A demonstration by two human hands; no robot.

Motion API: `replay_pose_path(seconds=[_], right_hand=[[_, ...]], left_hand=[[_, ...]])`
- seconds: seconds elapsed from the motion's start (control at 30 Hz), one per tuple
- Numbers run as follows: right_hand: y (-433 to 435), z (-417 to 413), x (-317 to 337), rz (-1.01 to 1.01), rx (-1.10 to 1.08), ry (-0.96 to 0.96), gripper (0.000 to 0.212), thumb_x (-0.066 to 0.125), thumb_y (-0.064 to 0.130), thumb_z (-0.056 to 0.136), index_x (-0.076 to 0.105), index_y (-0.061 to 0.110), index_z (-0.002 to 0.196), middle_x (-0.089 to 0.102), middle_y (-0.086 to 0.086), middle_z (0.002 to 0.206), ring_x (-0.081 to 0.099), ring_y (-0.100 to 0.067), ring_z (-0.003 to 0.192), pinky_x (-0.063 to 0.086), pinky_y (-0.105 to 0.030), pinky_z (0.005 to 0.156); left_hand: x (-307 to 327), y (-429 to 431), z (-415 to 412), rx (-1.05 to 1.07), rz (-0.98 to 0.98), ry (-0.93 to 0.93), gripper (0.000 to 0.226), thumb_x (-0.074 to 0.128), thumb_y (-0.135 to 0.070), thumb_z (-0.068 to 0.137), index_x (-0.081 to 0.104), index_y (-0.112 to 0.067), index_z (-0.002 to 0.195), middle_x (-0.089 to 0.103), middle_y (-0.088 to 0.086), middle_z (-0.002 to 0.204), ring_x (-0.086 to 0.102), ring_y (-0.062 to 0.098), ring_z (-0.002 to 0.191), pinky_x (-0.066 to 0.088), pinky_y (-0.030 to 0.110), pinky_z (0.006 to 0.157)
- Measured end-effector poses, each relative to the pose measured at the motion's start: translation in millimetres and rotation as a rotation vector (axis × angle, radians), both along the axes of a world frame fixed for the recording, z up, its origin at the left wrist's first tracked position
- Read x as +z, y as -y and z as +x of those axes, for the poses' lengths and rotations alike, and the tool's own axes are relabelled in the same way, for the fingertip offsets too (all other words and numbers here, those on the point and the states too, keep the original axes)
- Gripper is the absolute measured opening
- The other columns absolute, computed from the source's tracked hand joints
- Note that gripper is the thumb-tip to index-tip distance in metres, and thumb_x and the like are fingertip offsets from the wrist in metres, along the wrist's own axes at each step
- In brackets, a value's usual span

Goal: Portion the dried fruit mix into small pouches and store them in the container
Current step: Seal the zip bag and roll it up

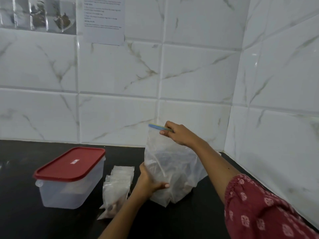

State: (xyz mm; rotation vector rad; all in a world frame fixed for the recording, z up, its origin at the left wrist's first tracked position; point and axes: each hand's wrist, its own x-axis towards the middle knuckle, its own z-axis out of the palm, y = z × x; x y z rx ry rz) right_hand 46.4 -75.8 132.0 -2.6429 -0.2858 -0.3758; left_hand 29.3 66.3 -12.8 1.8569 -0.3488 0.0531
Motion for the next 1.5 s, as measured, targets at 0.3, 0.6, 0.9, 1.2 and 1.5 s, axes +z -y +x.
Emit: replay_pose_path(seconds=[0.3, 0.6, 0.9, 1.2, 1.5], right_hand=[[9.6, -12.5, 20.2, -0.137, -0.064, 0.266, 0.029, 0.053, 0.049, 0.088, 0.053, 0.02, 0.093, 0.052, 0.001, 0.092, 0.044, -0.014, 0.079, 0.033, -0.028, 0.064], [15.9, -26.5, 30.9, -0.005, 0.068, 0.14, 0.028, 0.058, 0.012, 0.09, 0.064, 0.013, 0.117, 0.063, -0.007, 0.111, 0.048, -0.011, 0.092, 0.036, -0.018, 0.077], [27.8, -36.0, 8.8, 0.143, -0.133, 0.344, 0.069, 0.072, 0.035, 0.078, 0.038, 0.022, 0.137, 0.052, 0.0, 0.133, 0.042, -0.021, 0.126, 0.031, -0.037, 0.108], [66.2, -38.3, -90.2, 1.372, -0.251, 0.223, 0.045, 0.055, 0.035, 0.091, 0.052, 0.01, 0.128, 0.059, -0.004, 0.124, 0.053, -0.022, 0.122, 0.043, -0.028, 0.091], [67.2, -43.6, -75.3, 1.331, 0.102, 0.306, 0.023, 0.061, 0.025, 0.086, 0.065, 0.013, 0.106, 0.07, 0.0, 0.098, 0.065, -0.01, 0.093, 0.052, -0.017, 0.074]], left_hand=[[-14.6, 10.1, 14.2, 0.249, 0.108, 0.112, 0.083, 0.08, -0.021, 0.071, 0.03, -0.007, 0.136, 0.037, 0.01, 0.136, 0.037, 0.025, 0.127, 0.032, 0.036, 0.105], [34.2, 21.3, 4.9, 0.521, 0.042, 0.286, 0.121, 0.083, -0.046, 0.058, 0.009, -0.012, 0.148, 0.016, 0.014, 0.152, 0.014, 0.03, 0.141, 0.016, 0.047, 0.113], [126.3, 41.5, 15.0, 0.477, 0.92, 0.905, 0.081, 0.059, -0.053, 0.082, 0.019, -0.02, 0.145, 0.053, -0.002, 0.127, 0.037, 0.019, 0.131, -0.009, 0.04, 0.109], [137.0, 55.6, 11.3, 0.327, 1.078, 0.795, 0.071, 0.046, -0.072, 0.078, 0.047, -0.02, 0.126, 0.053, 0.0, 0.124, 0.037, 0.023, 0.126, 0.002, 0.047, 0.114], [143.5, 97.7, 18.7, 0.036, 1.001, 0.915, 0.042, 0.034, -0.044, 0.098, 0.05, -0.017, 0.126, 0.05, 0.004, 0.125, 0.043, 0.022, 0.119, 0.034, 0.033, 0.095]])
